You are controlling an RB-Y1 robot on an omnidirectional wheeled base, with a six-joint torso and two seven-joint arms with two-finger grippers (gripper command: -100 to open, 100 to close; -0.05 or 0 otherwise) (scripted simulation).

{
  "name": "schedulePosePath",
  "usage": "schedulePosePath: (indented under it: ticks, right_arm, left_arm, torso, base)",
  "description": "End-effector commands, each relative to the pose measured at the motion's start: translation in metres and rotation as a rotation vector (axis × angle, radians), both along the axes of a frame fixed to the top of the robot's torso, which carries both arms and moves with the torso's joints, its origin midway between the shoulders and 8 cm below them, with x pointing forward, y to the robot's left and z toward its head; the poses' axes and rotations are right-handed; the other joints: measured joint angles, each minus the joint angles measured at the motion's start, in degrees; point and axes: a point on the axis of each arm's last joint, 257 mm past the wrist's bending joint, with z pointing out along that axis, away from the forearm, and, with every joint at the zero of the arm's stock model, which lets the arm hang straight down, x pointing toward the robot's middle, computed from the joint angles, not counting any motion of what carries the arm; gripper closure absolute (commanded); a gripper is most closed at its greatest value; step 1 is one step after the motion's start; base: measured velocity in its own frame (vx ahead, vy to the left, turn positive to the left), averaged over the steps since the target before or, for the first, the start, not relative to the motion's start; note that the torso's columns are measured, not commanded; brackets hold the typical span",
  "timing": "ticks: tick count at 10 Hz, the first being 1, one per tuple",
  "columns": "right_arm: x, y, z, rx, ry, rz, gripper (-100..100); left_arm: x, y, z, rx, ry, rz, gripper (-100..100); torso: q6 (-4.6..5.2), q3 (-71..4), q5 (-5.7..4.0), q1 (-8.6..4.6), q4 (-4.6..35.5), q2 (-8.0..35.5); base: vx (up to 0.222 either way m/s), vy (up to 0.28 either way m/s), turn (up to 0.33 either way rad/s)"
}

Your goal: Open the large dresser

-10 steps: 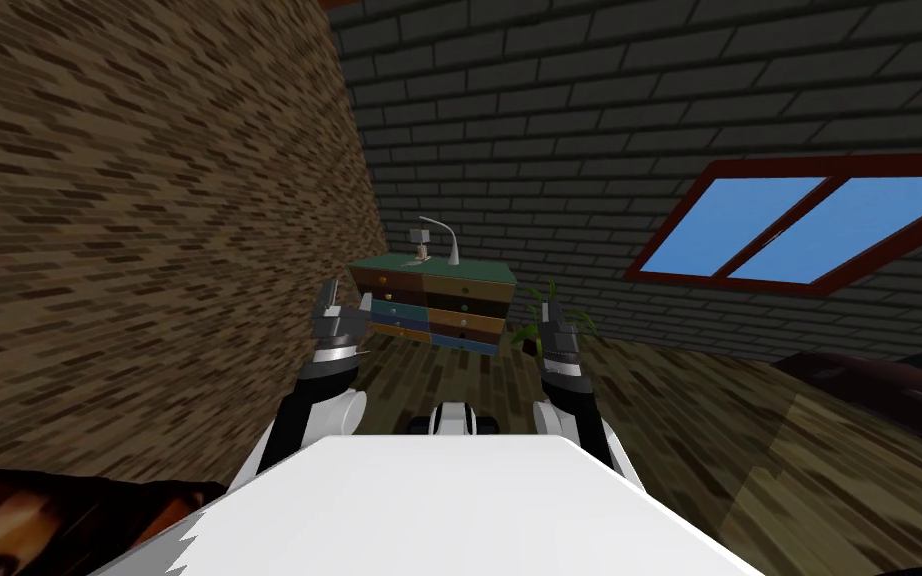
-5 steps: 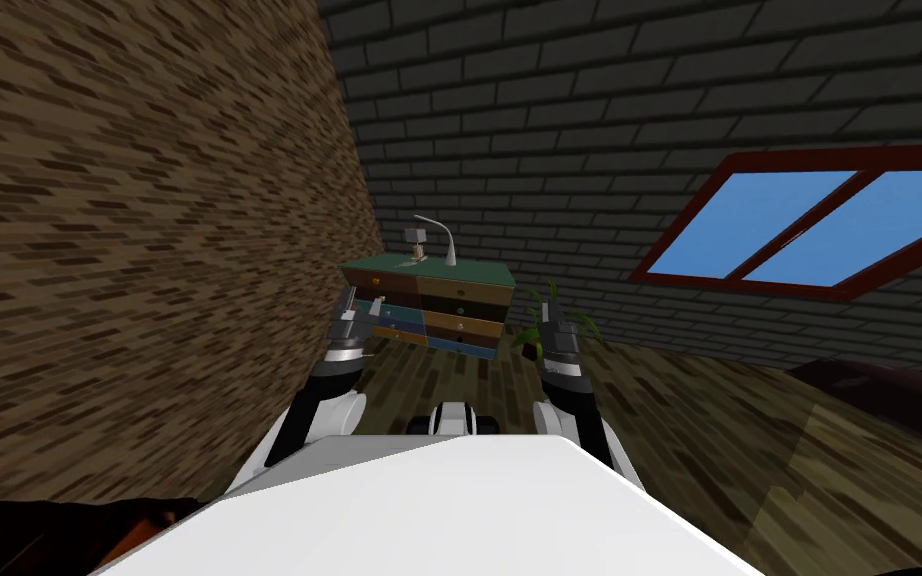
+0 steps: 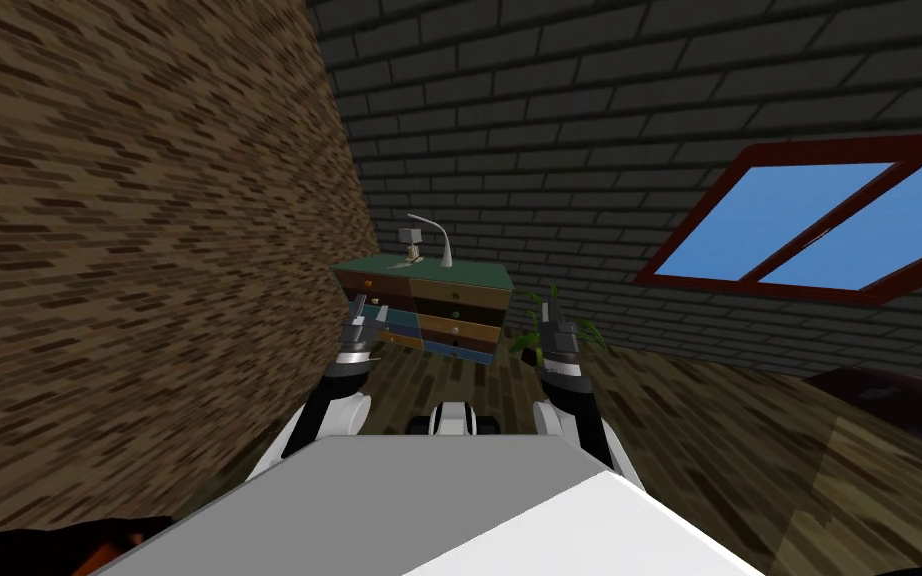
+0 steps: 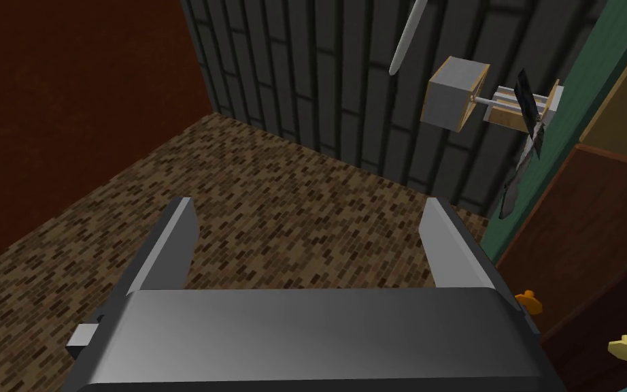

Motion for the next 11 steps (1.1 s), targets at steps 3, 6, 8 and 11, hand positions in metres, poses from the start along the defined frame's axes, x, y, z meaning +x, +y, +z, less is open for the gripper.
schedulePosePath:
  ticks: [3, 6, 8, 11]
  right_arm:
    - [0.000, 0.000, 0.000, 0.000, 0.000, 0.000, 0]
    - [0.000, 0.000, 0.000, 0.000, 0.000, 0.000, 0]
    - [0.000, 0.000, 0.000, 0.000, 0.000, 0.000, 0]
    - [0.000, 0.000, 0.000, 0.000, 0.000, 0.000, 0]
  left_arm:
    - [0.017, 0.000, -0.041, -0.044, 0.064, -0.018, -100]
    - [0.022, -0.001, -0.058, -0.062, 0.090, -0.024, -100]
    - [0.027, -0.001, -0.073, -0.078, 0.115, -0.029, -100]
    - [0.033, -0.002, -0.096, -0.096, 0.151, -0.036, -100]
  torso:
    - [0.01, 0.01, -0.06, -0.17, 0.01, 0.04]
    - [0.00, 0.01, 0.00, 0.02, 0.01, 0.05]
    - [0.00, 0.14, 0.02, 0.05, 0.06, 0.22]
    - [0.01, -0.08, -0.04, -0.13, -0.04, -0.11]
  base:
    - [0.128, -0.133, 0.021]
    - [0.119, -0.096, 0.015]
    - [0.064, -0.067, 0.013]
    - [0.111, -0.087, 0.018]
